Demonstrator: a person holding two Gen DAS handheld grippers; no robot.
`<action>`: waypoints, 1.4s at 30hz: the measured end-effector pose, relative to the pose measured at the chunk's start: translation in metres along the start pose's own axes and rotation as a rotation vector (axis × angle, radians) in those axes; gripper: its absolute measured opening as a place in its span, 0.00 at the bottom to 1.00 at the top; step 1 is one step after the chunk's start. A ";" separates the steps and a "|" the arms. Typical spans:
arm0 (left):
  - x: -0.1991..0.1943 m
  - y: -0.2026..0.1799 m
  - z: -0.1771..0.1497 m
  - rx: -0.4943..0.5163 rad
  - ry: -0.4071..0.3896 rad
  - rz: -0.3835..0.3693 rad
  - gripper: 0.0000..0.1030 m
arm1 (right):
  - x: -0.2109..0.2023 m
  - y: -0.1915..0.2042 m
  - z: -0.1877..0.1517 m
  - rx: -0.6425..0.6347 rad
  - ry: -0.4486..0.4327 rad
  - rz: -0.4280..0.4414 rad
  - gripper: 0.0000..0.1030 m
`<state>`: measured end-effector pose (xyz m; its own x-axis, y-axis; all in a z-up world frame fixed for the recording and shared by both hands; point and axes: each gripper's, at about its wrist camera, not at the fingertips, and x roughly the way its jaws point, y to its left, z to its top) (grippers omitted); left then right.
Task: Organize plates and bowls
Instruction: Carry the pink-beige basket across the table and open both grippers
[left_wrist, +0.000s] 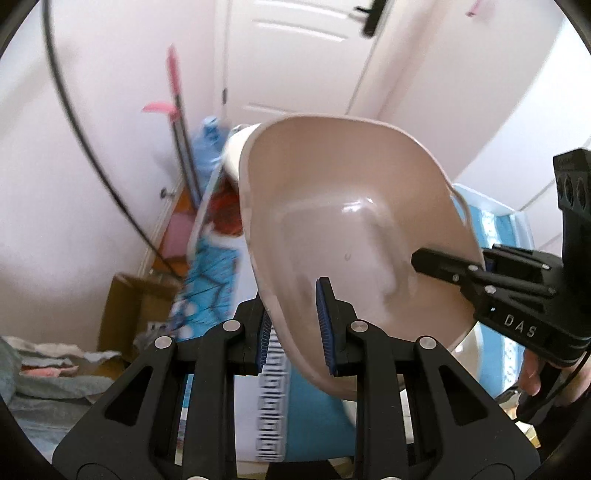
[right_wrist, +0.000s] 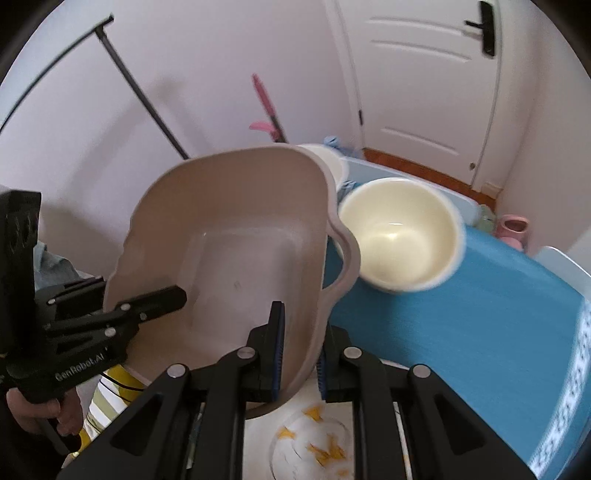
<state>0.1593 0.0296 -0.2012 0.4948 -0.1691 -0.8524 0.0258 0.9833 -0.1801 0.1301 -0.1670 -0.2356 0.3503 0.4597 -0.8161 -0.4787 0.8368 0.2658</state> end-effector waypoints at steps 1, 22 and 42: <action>-0.001 -0.010 0.000 0.014 -0.005 -0.006 0.20 | -0.013 -0.009 -0.006 0.015 -0.014 -0.011 0.13; 0.058 -0.300 -0.069 0.269 0.112 -0.270 0.20 | -0.181 -0.224 -0.189 0.335 -0.054 -0.268 0.13; 0.145 -0.340 -0.107 0.307 0.214 -0.193 0.20 | -0.134 -0.281 -0.243 0.434 -0.020 -0.208 0.13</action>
<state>0.1299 -0.3370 -0.3161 0.2652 -0.3305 -0.9058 0.3738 0.9012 -0.2194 0.0219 -0.5364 -0.3254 0.4202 0.2709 -0.8660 -0.0180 0.9567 0.2906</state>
